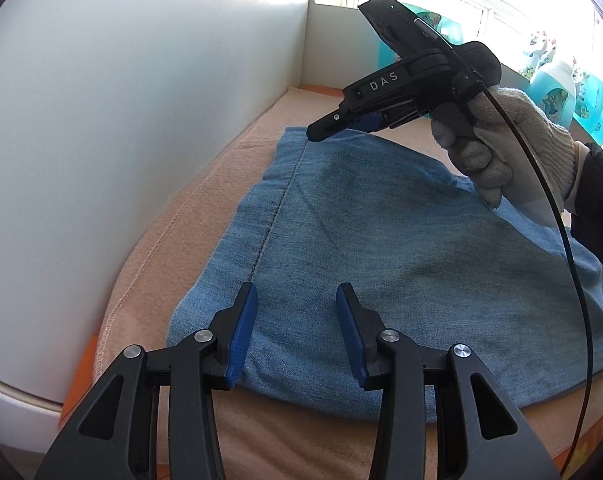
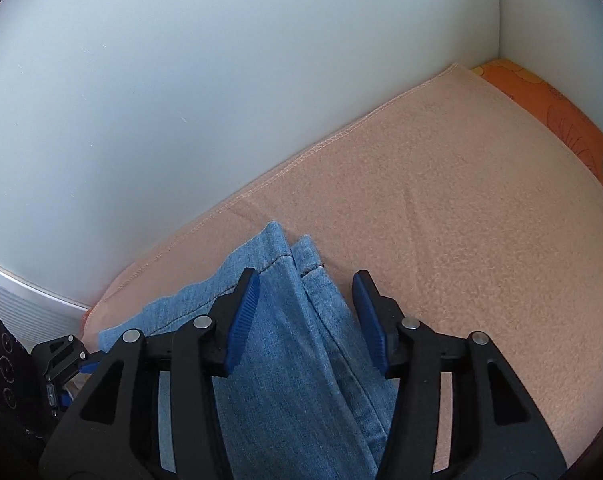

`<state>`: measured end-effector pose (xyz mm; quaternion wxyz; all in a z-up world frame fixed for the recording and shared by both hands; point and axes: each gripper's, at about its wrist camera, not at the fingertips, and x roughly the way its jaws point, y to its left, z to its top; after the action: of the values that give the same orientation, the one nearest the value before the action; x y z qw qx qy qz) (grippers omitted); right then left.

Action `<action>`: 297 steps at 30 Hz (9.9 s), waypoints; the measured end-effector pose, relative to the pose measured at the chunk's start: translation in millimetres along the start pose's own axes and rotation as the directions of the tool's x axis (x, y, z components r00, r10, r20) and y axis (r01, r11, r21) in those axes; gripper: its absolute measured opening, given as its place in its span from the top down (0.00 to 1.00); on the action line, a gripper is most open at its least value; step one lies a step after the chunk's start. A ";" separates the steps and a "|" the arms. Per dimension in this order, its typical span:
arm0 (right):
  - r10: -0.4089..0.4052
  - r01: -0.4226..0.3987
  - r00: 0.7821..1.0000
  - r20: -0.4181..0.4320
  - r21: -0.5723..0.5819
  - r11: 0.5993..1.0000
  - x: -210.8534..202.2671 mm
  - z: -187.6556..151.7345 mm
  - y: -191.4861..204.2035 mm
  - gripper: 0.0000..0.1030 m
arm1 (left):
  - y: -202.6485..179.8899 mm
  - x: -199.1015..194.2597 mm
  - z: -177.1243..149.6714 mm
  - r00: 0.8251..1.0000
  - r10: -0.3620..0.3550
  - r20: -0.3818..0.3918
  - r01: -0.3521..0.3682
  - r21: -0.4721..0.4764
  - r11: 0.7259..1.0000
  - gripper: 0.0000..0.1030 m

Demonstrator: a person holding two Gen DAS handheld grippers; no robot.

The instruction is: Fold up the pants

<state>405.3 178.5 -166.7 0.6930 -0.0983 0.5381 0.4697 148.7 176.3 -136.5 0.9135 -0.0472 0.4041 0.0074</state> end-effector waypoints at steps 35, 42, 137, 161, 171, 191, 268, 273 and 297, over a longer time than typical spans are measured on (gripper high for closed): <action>-0.493 0.368 0.755 0.432 0.343 0.864 -286.7 -192.1 11.3 0.42 | -65.2 -41.0 33.0 0.967 -0.231 0.109 0.220 0.110 0.969 0.62; -0.652 0.447 0.672 0.352 0.510 0.735 -357.4 -306.8 -10.8 0.42 | -137.0 -55.6 23.4 0.921 -0.387 0.047 0.369 0.218 0.904 0.62; -0.844 -0.178 0.510 0.166 0.980 0.085 -476.7 -837.9 -86.3 0.50 | -433.2 -70.8 -82.9 0.763 -0.542 -0.351 0.606 0.681 0.411 0.94; -0.947 -0.020 0.302 0.112 0.994 0.111 -516.7 -768.4 -24.2 0.96 | -436.5 -62.9 -103.6 0.796 -0.495 -0.349 0.526 0.804 0.277 0.98; -0.905 -0.003 0.426 0.011 1.000 0.011 -501.4 -796.3 -53.5 0.96 | -422.8 -71.1 -102.1 0.732 -0.526 -0.433 0.615 0.752 0.237 0.98; -0.807 0.338 0.577 0.124 0.864 0.374 -491.9 -638.1 -46.8 0.65 | -329.1 -52.6 -30.6 0.854 -0.472 -0.217 0.489 0.644 0.588 0.62; -0.460 0.460 0.887 0.031 -0.010 0.888 -225.6 -319.4 -70.5 0.71 | -29.2 11.3 1.2 1.000 0.020 -0.007 -0.019 0.113 0.993 0.61; -0.522 0.523 0.852 0.050 -0.028 0.852 -224.0 -321.9 -60.3 0.93 | -23.7 15.5 -0.2 1.000 0.012 -0.014 -0.010 0.096 0.995 0.61; -0.556 0.532 0.807 0.202 0.160 0.831 -289.1 -340.5 -4.1 0.73 | 32.6 -20.4 -5.6 0.998 0.068 0.007 -0.068 0.007 0.998 0.51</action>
<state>191.8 -199.8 -62.7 0.8621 -0.1576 0.4213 0.2335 129.1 208.8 -127.8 0.9141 -0.0300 0.4026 0.0373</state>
